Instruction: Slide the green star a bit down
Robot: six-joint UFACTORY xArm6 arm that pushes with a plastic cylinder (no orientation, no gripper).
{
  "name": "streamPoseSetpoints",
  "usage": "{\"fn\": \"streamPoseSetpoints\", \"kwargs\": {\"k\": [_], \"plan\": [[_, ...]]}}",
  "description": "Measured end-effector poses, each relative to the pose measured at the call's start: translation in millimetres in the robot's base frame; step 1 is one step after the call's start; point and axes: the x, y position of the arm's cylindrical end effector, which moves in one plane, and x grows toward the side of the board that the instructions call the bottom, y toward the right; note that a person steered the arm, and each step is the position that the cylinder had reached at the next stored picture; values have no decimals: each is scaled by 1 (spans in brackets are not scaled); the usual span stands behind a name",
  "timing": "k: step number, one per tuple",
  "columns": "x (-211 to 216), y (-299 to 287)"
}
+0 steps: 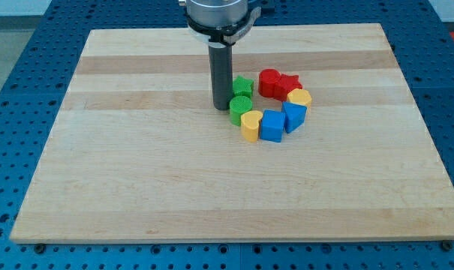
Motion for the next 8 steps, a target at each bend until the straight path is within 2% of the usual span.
{"fn": "streamPoseSetpoints", "kwargs": {"k": [4,6,8], "plan": [[0,11],[0,-37],[-34,-53]]}}
